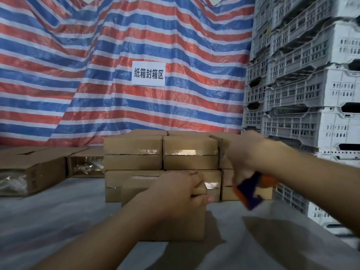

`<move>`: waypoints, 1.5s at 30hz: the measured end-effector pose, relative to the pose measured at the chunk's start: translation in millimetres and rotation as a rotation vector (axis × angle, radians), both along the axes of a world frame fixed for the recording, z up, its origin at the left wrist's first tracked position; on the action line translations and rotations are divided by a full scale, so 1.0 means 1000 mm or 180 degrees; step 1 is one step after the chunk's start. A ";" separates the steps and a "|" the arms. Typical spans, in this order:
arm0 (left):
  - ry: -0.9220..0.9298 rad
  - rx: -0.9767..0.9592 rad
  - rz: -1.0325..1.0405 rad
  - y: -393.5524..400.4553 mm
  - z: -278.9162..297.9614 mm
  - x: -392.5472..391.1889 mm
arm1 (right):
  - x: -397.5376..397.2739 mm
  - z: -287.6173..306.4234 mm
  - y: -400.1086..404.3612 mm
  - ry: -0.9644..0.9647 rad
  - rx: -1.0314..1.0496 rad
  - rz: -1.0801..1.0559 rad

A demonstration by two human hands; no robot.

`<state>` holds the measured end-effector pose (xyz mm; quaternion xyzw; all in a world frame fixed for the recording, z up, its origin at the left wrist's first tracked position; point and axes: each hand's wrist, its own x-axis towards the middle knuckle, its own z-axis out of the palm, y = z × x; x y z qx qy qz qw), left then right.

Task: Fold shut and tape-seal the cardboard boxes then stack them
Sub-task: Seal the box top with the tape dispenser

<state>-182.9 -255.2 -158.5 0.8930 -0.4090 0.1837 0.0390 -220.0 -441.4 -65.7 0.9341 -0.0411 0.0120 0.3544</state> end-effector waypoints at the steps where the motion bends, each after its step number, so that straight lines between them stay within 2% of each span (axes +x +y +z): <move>1: 0.0004 0.0032 0.0010 0.001 0.000 -0.001 | 0.001 -0.013 -0.004 -0.0061 -0.0331 0.0038; 2: 0.0005 0.0075 0.0021 0.001 0.000 -0.002 | 0.000 -0.024 -0.013 -0.0150 -0.0296 -0.0018; 5: -0.0047 0.0115 0.0063 0.000 0.000 -0.003 | -0.009 -0.043 -0.042 -0.0639 0.0386 -0.0064; 13: -0.0094 0.0110 0.0003 -0.001 -0.002 -0.001 | -0.025 -0.128 -0.064 -0.1700 0.1069 -0.0255; 17: -0.0101 0.0127 -0.0050 -0.002 -0.001 0.001 | -0.029 -0.143 -0.057 -0.1604 0.1376 -0.0529; 20: -0.0144 0.0125 -0.0065 -0.002 -0.002 0.002 | -0.032 -0.130 -0.046 -0.1596 0.1375 -0.0667; 22: -0.0150 0.0118 -0.0041 -0.003 -0.003 0.002 | -0.029 -0.116 -0.040 -0.2105 0.1586 -0.0184; 24: -0.0151 0.0129 -0.0005 -0.004 -0.003 0.002 | -0.023 -0.098 -0.029 -0.2551 0.2571 0.0822; 26: -0.0133 0.0114 -0.0008 -0.004 -0.003 0.002 | -0.011 -0.083 -0.010 -0.2363 0.4205 0.1363; 28: -0.0151 0.0061 -0.0042 -0.004 -0.003 0.002 | 0.008 -0.077 0.013 -0.1686 0.5730 0.1195; 31: -0.0217 -0.0050 -0.0095 -0.003 -0.004 0.001 | 0.032 -0.086 0.039 -0.0925 0.6810 0.0860; 34: -0.0314 -0.0218 -0.0070 -0.003 -0.006 0.002 | 0.042 -0.104 0.048 -0.0915 0.7195 0.0773; 40: 0.0238 -0.0419 -0.0131 0.003 -0.001 -0.001 | 0.046 -0.125 0.043 -0.1090 0.7456 0.0716; 42: 0.0751 -0.0880 -0.0426 0.013 0.009 0.000 | 0.044 -0.123 0.045 -0.1119 0.7527 0.0929; 45: 0.0676 -0.1576 -0.0386 0.044 0.020 0.006 | 0.044 -0.121 0.048 -0.1250 0.7522 0.0931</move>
